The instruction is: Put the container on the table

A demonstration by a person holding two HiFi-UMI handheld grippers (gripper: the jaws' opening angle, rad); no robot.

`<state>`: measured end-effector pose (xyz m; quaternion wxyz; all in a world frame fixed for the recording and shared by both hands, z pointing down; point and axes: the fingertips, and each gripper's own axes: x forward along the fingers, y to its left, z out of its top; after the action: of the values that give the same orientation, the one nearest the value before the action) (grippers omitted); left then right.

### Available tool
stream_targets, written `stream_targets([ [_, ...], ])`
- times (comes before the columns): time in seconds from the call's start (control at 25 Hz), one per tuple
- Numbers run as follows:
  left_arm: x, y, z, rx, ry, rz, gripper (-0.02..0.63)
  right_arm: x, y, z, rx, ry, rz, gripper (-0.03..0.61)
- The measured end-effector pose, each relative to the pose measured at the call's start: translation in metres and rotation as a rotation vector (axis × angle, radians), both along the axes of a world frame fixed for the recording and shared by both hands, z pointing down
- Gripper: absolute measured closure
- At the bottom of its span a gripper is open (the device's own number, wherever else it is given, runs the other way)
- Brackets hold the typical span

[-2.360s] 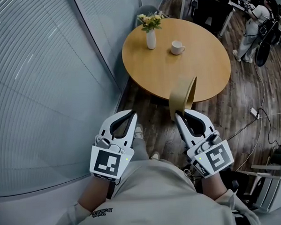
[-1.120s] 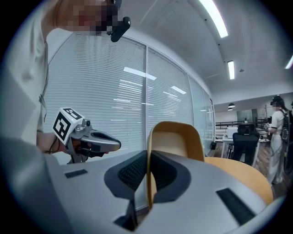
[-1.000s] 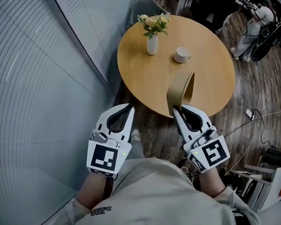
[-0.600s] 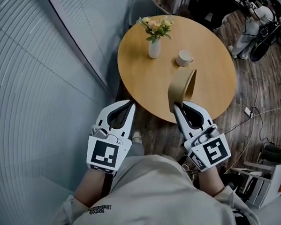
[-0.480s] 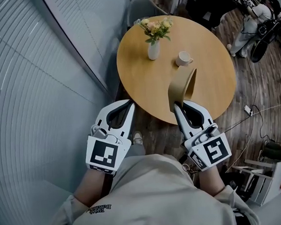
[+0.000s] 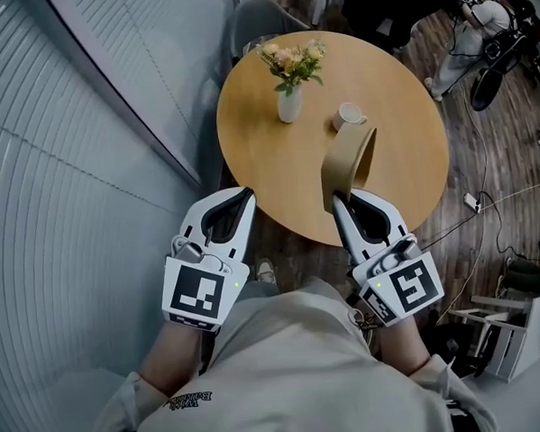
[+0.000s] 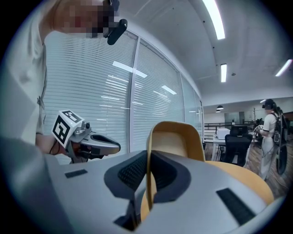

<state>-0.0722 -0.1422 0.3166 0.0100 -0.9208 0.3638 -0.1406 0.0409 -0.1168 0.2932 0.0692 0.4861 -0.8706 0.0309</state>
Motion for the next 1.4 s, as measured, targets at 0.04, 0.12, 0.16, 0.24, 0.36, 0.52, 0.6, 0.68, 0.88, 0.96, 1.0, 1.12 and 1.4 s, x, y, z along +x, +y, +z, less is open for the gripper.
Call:
stream_targets([
  [0.04, -0.001, -0.002, 0.000, 0.006, -0.005, 0.004, 0.591, -0.001, -0.002, 0.000, -0.001, 0.001, 0.000, 0.541],
  [0.12, -0.003, -0.006, 0.001, 0.018, -0.016, 0.012, 0.592, -0.002, -0.006, -0.001, -0.003, 0.002, -0.001, 0.541],
  [0.16, -0.004, -0.007, 0.001, 0.020, -0.018, 0.011, 0.591, -0.002, -0.008, -0.002, -0.003, 0.003, -0.003, 0.541],
  [0.24, -0.004, -0.009, 0.000, 0.021, -0.019, 0.005, 0.592, -0.002, -0.012, -0.003, 0.000, 0.003, -0.010, 0.541],
  [0.36, -0.004, -0.014, 0.001, 0.022, -0.027, -0.007, 0.591, -0.002, -0.018, -0.004, 0.008, 0.003, -0.026, 0.541],
  [0.52, 0.002, -0.021, -0.001, 0.021, -0.034, -0.029, 0.591, 0.005, -0.028, -0.004, 0.007, 0.003, -0.042, 0.541],
  [0.6, 0.006, -0.023, -0.002, 0.020, -0.035, -0.039, 0.591, 0.010, -0.033, -0.002, -0.008, -0.007, -0.048, 0.541],
  [0.68, 0.010, -0.025, -0.002, 0.020, -0.037, -0.047, 0.592, 0.016, -0.038, -0.001, -0.024, -0.023, -0.056, 0.541],
  [0.88, 0.022, -0.026, -0.001, 0.010, -0.038, -0.067, 0.591, 0.032, -0.043, 0.003, -0.047, -0.025, -0.066, 0.541],
  [0.96, 0.027, -0.027, -0.001, 0.005, -0.039, -0.071, 0.592, 0.038, -0.045, 0.004, -0.058, -0.026, -0.070, 0.541],
  [1.0, 0.030, -0.027, 0.000, 0.003, -0.040, -0.071, 0.591, 0.041, -0.046, 0.005, -0.063, -0.024, -0.072, 0.541],
  [1.12, 0.037, -0.032, 0.004, 0.001, -0.046, -0.070, 0.591, 0.046, -0.051, 0.011, -0.080, -0.009, -0.083, 0.541],
  [1.4, 0.044, -0.039, 0.001, 0.009, -0.057, -0.085, 0.592, 0.047, -0.059, 0.015, -0.106, 0.030, -0.128, 0.541],
])
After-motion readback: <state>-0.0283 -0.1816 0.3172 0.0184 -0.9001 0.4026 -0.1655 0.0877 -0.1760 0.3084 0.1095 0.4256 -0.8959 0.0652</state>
